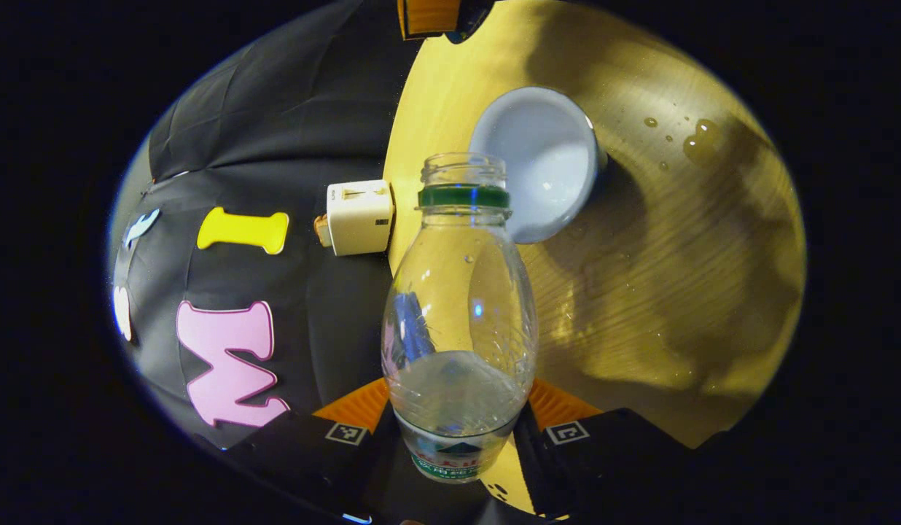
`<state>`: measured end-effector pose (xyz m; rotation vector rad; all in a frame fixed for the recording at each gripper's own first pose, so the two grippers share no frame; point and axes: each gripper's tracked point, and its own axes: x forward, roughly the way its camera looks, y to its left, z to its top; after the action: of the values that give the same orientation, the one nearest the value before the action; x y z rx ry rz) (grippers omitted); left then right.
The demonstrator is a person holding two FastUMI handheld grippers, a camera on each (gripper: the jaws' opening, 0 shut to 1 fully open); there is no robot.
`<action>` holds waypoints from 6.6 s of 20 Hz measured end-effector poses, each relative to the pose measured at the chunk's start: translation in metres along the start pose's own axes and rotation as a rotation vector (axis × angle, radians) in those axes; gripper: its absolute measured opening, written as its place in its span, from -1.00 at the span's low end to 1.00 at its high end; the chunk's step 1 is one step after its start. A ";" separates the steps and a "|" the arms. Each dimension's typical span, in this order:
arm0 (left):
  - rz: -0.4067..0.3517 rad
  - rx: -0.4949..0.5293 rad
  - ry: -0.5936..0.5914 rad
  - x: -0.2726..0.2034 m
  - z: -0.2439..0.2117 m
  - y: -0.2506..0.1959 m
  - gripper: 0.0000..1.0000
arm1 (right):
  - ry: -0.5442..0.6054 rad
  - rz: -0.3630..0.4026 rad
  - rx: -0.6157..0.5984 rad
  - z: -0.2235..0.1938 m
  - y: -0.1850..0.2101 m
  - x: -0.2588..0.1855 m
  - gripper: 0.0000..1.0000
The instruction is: Open the teacup lid with one hand, grasp the water bottle and pour water into the teacup with the other hand; after pouring, place the water bottle on the coaster and then close the teacup lid.
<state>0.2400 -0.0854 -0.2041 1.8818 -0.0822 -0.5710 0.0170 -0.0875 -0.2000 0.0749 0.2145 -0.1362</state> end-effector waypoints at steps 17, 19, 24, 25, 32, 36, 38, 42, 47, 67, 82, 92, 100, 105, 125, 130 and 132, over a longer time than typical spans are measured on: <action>-0.012 0.182 -0.028 0.008 -0.006 0.012 0.48 | 0.046 0.050 -0.023 -0.009 0.008 0.007 -0.43; -0.007 0.198 -0.031 0.008 -0.005 0.014 0.48 | 0.043 0.052 -0.023 -0.008 0.008 0.005 -0.43; -0.003 0.242 -0.024 0.008 -0.004 0.017 0.48 | 0.036 0.060 -0.020 -0.006 0.008 0.005 -0.49; -0.004 0.251 -0.022 0.007 -0.004 0.018 0.48 | 0.034 0.062 -0.020 -0.005 0.009 0.004 -0.49; -0.021 0.325 0.004 0.008 -0.008 0.026 0.48 | -0.003 0.049 0.001 0.004 0.003 -0.001 -0.55; -0.026 0.359 0.006 0.009 -0.008 0.035 0.48 | -0.008 0.044 0.007 0.002 0.002 -0.004 -0.45; -0.028 0.369 0.003 0.007 -0.007 0.034 0.48 | -0.008 0.038 0.013 0.001 -0.001 -0.005 -0.49; -0.036 0.401 -0.004 0.005 -0.005 0.038 0.48 | -0.004 0.025 0.021 -0.001 -0.006 -0.008 -0.43; -0.046 0.446 -0.007 0.007 -0.007 0.040 0.48 | -0.011 0.007 0.030 0.001 -0.011 -0.008 -0.49; -0.057 0.491 0.007 0.013 -0.011 0.049 0.51 | -0.024 0.004 0.040 0.016 -0.006 -0.005 -0.43; 0.007 0.041 0.000 -0.004 -0.018 0.041 0.50 | -0.034 -0.006 -0.003 0.070 -0.012 -0.001 -0.55; 0.167 -0.796 0.067 -0.008 -0.063 0.066 0.50 | -0.067 0.031 -0.078 0.143 -0.006 0.012 -0.43; 0.253 -1.539 0.021 0.014 -0.058 0.061 0.49 | -0.090 0.141 -0.123 0.166 0.042 0.026 -0.50; 0.333 -1.761 -0.104 0.001 -0.044 0.074 0.51 | -0.057 0.198 -0.140 0.139 0.069 0.039 -0.50; 0.324 -1.814 -0.116 0.018 -0.032 0.061 0.58 | -0.044 0.244 -0.087 0.081 0.103 0.083 -0.43; 0.327 -1.844 -0.104 0.006 -0.029 0.054 0.91 | -0.039 0.247 -0.092 0.079 0.103 0.082 -0.43; 0.312 -1.849 -0.102 0.002 -0.027 0.051 0.91 | -0.042 0.249 -0.095 0.080 0.103 0.081 -0.43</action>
<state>0.2642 -0.0824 -0.1517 0.0308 0.0815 -0.2629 0.1268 -0.0035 -0.1340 0.0038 0.1676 0.1203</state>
